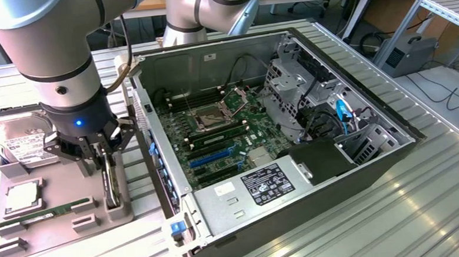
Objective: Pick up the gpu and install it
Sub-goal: 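Pick up the gpu and move the gpu toward the slot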
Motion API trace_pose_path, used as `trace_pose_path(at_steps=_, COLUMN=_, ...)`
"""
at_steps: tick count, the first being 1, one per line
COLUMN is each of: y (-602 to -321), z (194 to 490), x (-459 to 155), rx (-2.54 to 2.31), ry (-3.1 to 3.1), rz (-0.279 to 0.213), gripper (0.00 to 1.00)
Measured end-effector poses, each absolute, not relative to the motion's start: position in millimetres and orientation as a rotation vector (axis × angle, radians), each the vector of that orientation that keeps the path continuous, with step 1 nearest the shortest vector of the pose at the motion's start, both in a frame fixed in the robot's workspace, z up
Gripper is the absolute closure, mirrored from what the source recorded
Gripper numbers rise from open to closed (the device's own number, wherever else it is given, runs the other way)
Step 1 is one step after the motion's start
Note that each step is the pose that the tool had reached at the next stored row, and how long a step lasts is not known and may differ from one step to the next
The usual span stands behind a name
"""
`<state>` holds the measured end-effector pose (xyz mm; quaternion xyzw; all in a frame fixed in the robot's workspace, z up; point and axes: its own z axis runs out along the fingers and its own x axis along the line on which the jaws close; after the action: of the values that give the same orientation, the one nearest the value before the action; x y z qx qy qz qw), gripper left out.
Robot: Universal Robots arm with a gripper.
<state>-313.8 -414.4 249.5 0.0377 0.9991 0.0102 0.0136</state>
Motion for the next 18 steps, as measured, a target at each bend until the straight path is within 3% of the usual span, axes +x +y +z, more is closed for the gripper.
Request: trace_pose_path(at_steps=18, y=-414.3, z=254.8, x=-313.8, rx=0.117, ry=3.112, rz=0.032, gripper=0.73)
